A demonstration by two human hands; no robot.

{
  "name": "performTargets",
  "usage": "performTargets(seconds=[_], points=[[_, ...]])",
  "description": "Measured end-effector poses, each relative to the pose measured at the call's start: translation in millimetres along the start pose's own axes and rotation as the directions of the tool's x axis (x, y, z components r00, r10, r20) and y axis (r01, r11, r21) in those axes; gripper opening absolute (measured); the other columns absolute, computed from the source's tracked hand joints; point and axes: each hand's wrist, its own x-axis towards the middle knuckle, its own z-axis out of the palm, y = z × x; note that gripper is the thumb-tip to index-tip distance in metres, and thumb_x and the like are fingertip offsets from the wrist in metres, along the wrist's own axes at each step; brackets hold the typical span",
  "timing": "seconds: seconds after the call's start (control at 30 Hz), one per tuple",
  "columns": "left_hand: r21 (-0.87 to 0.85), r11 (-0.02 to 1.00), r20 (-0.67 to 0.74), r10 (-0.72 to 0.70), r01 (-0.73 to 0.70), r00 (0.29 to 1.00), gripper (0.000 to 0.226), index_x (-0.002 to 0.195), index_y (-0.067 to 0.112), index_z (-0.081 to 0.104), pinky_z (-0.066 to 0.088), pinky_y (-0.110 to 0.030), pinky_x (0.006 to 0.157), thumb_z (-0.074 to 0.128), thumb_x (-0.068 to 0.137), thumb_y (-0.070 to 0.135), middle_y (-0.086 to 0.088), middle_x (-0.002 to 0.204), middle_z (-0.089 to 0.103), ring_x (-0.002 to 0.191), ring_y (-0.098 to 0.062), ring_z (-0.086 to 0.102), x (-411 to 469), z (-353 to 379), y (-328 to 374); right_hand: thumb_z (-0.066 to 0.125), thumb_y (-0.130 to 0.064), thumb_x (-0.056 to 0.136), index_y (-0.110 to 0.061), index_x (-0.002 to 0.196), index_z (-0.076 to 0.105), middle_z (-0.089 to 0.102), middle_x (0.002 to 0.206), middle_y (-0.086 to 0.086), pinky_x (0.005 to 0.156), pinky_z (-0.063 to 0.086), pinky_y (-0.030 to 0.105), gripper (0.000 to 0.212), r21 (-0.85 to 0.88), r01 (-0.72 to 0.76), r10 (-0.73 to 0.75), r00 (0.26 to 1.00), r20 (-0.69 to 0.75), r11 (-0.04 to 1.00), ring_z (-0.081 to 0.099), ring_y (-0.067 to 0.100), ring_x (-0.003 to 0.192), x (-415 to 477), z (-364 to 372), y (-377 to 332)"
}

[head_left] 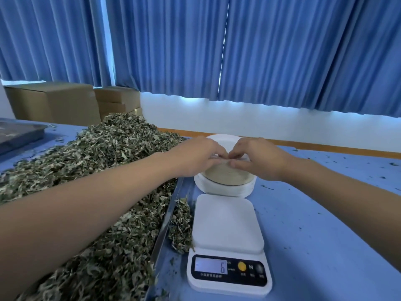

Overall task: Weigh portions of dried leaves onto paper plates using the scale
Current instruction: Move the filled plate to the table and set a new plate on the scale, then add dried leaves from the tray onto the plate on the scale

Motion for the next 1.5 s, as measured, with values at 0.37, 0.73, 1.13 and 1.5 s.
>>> performTargets(seconds=[0.37,0.73,1.13,1.5], points=[[-0.081,0.996,-0.069,0.038,-0.044,0.997,0.014,0.104,0.027,0.08,0.047,-0.022,0.089,0.072,0.092,0.024,0.013,0.104,0.076,0.1,-0.005,0.064,14.1,1.3,-14.8,0.072,-0.031,0.095,-0.028,0.099,0.082,0.072,0.104,-0.014,0.082,0.046,0.026,0.011,0.117,0.066,-0.059,0.996,-0.059,0.991,0.061,0.006,0.091,9.7,-2.4,18.1],[-0.117,0.992,-0.079,0.03,-0.039,0.996,0.013,0.101,0.03,0.08,0.045,-0.016,0.083,0.074,0.09,0.026,0.014,0.1,0.076,0.095,0.0,0.064,17.0,3.1,-19.1,0.067,-0.034,0.098,-0.029,0.105,0.081,0.069,0.107,-0.017,0.08,0.047,0.028,0.016,0.021,0.136,-0.135,0.99,-0.027,0.99,0.06,0.01,0.091,7.6,-2.0,20.0],[-0.094,0.995,-0.079,0.038,-0.045,0.996,0.013,0.101,0.027,0.08,0.051,-0.032,0.087,0.069,0.094,0.028,0.013,0.102,0.075,0.093,-0.005,0.064,15.2,3.8,-14.0,0.041,0.006,0.092,-0.008,0.111,0.052,0.051,0.098,0.009,0.077,0.053,0.045,0.026,-0.707,0.367,-0.261,0.93,0.26,0.604,0.049,0.03,0.076,3.0,-1.1,0.9],[0.321,0.906,-0.303,0.375,-0.277,0.876,0.017,0.092,0.012,0.074,0.05,-0.043,0.07,0.063,0.097,0.023,-0.003,0.091,0.071,0.082,-0.031,0.064,-32.7,-24.3,29.4,0.057,-0.001,0.096,0.002,0.078,0.068,0.062,0.071,0.015,0.057,0.048,0.043,0.022,-0.615,0.321,-0.645,0.635,-0.425,0.72,0.055,0.034,0.057,-48.9,-17.5,-23.6]])
